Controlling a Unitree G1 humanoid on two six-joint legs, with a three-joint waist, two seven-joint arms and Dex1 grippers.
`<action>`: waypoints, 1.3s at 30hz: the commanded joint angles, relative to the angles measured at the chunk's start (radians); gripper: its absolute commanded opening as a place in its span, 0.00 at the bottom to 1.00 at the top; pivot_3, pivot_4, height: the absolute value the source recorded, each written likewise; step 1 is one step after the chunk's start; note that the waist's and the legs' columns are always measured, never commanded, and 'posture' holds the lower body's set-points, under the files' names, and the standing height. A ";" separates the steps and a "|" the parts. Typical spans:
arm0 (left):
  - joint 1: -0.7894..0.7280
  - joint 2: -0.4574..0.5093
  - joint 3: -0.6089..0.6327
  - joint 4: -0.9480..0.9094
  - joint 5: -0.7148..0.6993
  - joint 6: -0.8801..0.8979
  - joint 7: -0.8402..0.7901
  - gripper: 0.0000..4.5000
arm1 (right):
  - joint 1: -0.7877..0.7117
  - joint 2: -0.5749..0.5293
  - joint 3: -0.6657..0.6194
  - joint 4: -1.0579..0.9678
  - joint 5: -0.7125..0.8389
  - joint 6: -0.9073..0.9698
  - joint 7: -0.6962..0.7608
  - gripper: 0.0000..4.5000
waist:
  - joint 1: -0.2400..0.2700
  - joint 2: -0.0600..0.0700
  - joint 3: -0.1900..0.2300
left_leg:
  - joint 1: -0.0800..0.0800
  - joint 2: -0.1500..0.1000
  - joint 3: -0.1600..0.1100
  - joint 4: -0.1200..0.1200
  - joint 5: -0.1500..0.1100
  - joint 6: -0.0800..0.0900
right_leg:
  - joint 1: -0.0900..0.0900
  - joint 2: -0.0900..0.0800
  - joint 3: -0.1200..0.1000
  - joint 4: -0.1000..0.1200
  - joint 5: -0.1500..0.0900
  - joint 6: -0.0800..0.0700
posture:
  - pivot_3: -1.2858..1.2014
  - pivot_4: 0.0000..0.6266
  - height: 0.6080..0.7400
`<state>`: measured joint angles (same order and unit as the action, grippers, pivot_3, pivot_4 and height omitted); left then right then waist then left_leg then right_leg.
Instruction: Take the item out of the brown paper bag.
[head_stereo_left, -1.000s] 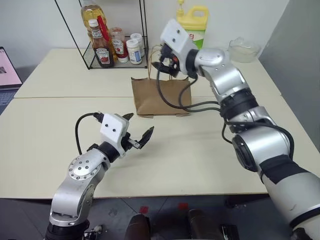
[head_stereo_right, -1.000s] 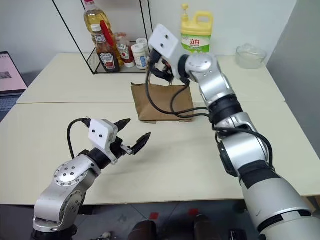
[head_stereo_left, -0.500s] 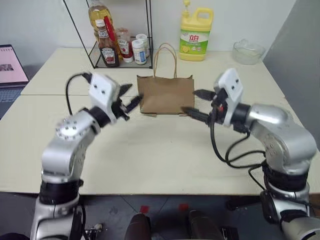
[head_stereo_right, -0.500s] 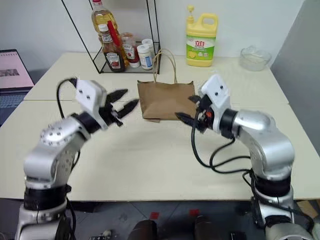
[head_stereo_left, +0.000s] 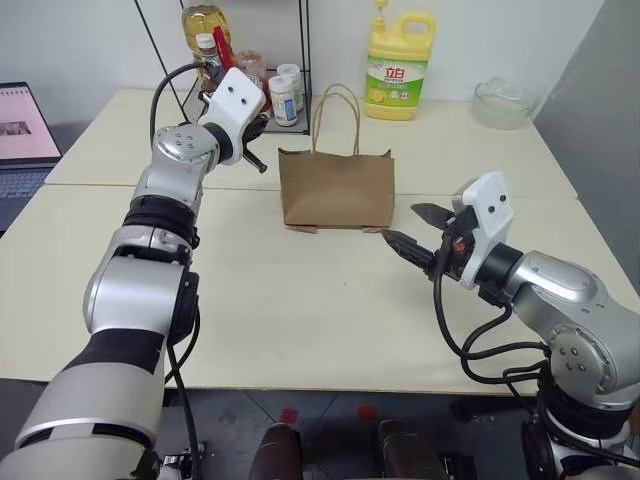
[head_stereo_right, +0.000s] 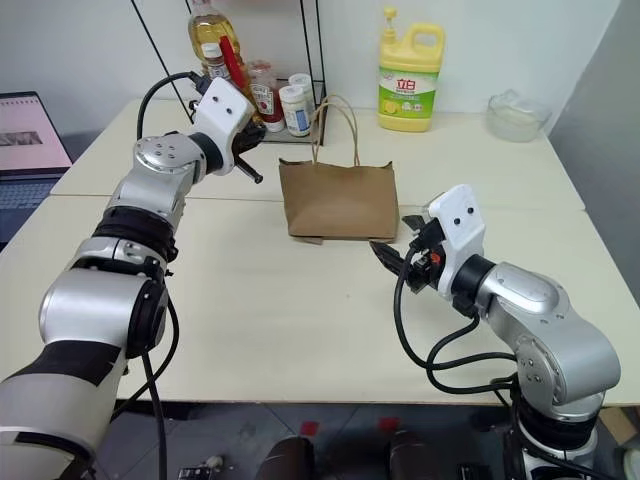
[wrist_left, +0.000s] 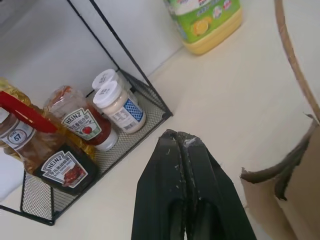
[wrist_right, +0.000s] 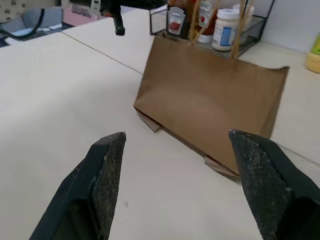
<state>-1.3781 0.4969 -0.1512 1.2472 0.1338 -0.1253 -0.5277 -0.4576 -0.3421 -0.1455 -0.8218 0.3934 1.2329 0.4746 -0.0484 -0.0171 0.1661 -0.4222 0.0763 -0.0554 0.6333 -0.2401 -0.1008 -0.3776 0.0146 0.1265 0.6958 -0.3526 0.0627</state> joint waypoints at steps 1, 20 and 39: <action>-0.065 -0.010 -0.018 0.065 0.069 -0.037 0.053 0.00 | 0.015 -0.003 -0.020 -0.066 0.027 -0.006 -0.036 0.77 | -0.002 0.000 0.000 | 0.000 0.000 0.000 0.000 0.000 0.000 | 0.000 0.000 0.000 0.000 0.000 0.000 | 0.52 0.24 1.00; -0.057 -0.001 0.022 0.068 0.089 0.043 -0.470 0.00 | 0.109 -0.149 -0.156 -0.138 0.279 0.042 0.002 0.77 | -0.003 0.000 0.000 | 0.000 0.000 -0.001 0.000 0.002 -0.003 | 0.001 0.000 -0.001 0.001 0.000 -0.001 | 0.52 0.24 1.00; 0.423 0.162 0.017 -0.814 -0.137 0.412 -1.038 0.00 | 0.204 -0.311 -0.137 -0.128 0.404 -0.048 0.000 0.77 | -0.007 0.000 0.000 | 0.002 0.002 -0.003 0.002 0.002 -0.001 | 0.005 0.001 -0.003 0.002 -0.001 -0.002 | 0.52 0.24 1.00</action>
<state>-0.9460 0.6381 -0.1544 0.5204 0.0336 0.2661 -1.5747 -0.2535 -0.6384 -0.2847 -0.9360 0.7883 1.2181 0.4746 -0.0556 -0.0169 0.1662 -0.4204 0.0783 -0.0584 0.6357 -0.2386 -0.1014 -0.3722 0.0152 0.1233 0.6979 -0.3536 0.0610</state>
